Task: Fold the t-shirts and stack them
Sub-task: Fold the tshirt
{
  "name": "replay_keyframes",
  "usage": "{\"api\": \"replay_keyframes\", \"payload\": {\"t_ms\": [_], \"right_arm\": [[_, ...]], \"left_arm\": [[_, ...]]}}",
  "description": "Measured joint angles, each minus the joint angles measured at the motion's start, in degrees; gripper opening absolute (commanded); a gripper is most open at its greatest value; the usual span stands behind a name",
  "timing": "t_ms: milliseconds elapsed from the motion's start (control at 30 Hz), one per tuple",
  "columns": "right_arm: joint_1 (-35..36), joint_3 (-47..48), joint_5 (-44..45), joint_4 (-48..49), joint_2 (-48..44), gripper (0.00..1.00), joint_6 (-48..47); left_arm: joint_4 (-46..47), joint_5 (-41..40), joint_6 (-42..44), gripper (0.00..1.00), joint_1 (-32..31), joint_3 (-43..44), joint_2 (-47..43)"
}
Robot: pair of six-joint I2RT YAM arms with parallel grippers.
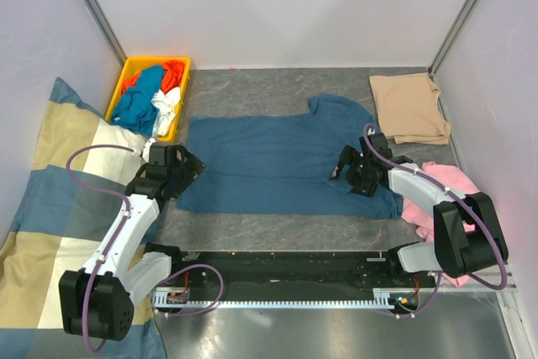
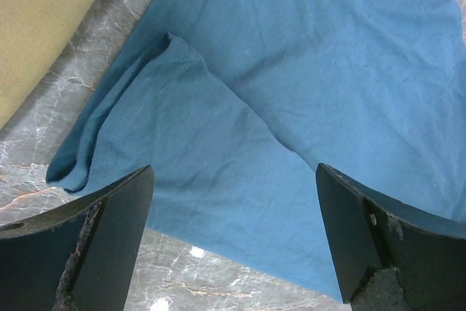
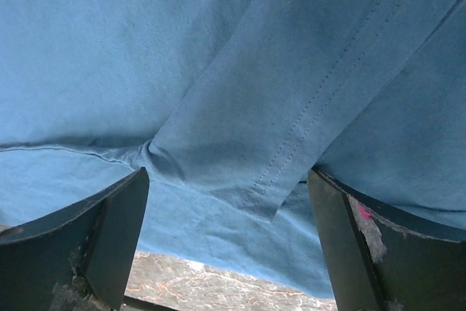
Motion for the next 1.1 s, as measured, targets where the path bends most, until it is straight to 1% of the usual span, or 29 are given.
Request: {"api": "replay_keyframes", "payload": {"t_ms": [300, 433, 500, 567, 667, 767, 833, 933, 1100], "right_arm": [[0.46, -0.17, 0.09, 1.31, 0.85, 0.98, 0.42], [0.74, 1.36, -0.46, 1.36, 2.38, 0.98, 0.46], [0.81, 3.28, -2.73, 2.67, 4.26, 0.98, 0.22], [0.83, 4.9, -6.03, 6.86, 5.18, 0.98, 0.04], [0.83, 5.73, -11.26, 15.43, 3.32, 0.98, 0.17], [0.94, 6.97, -13.4, 20.37, -1.49, 0.98, -0.37], [1.05, 8.52, -13.77, 21.7, -3.58, 0.98, -1.38], [1.14, 9.18, -14.34, 22.99, -3.91, 0.98, -2.47], [1.2, 5.99, -14.03, 20.96, -3.48, 0.98, -3.58]], "left_arm": [[-0.02, 0.0, 0.0, 1.0, 0.0, -0.68, 0.0], [-0.02, 0.0, 0.0, 1.0, 0.0, -0.68, -0.09], [-0.04, 0.0, 0.0, 1.0, 0.0, -0.68, -0.39], [-0.04, 0.0, 0.0, 1.0, 0.0, -0.68, -0.96], [-0.24, -0.02, 0.0, 1.0, 0.0, -0.68, -1.99], [-0.59, -0.17, 0.0, 1.0, 0.0, -0.68, -3.21], [-0.57, -0.26, 0.0, 1.0, 0.0, -0.7, -3.91], [-0.57, -0.26, 0.0, 1.0, 0.0, -0.74, -4.04], [-0.52, -0.22, 0.0, 1.0, 0.0, -1.07, -3.21]]}}
